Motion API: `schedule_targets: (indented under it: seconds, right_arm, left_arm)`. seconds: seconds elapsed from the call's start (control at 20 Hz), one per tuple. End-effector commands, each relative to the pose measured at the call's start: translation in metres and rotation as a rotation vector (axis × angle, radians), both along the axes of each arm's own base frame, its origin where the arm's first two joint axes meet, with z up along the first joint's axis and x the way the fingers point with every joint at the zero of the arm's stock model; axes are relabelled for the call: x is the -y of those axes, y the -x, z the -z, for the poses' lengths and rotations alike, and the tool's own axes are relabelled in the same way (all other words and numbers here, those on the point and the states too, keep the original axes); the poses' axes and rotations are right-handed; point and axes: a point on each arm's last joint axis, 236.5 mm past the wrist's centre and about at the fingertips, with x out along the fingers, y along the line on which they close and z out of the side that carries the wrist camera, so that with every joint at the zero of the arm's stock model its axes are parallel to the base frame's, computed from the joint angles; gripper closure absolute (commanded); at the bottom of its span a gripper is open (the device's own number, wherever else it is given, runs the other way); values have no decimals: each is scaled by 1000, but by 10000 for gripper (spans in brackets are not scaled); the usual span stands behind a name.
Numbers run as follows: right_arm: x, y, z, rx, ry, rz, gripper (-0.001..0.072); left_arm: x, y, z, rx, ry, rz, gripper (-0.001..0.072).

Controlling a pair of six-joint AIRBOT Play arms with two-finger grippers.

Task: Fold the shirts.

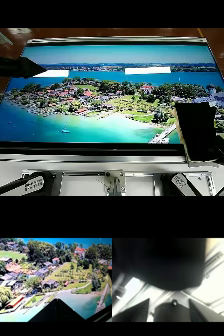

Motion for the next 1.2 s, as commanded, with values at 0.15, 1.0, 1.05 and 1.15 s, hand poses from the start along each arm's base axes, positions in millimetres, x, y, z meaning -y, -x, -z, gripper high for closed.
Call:
schedule_targets:
  seconds: [0.15,1.0,1.05,1.15]
  right_arm:
    - [52,2,-42,-13,204,-61,95]
    - [-141,-192,-68,393,133,-703,24]
    - [-145,-192,-68,401,114,-699,24]
    - [-145,-192,-68,401,114,-699,24]
  left_arm:
    - [19,4,2,-1,-9,46,672]
    - [102,44,178,-369,-653,224,50]
    - [100,43,177,-369,-652,219,50]
    - [99,42,177,-370,-651,215,50]
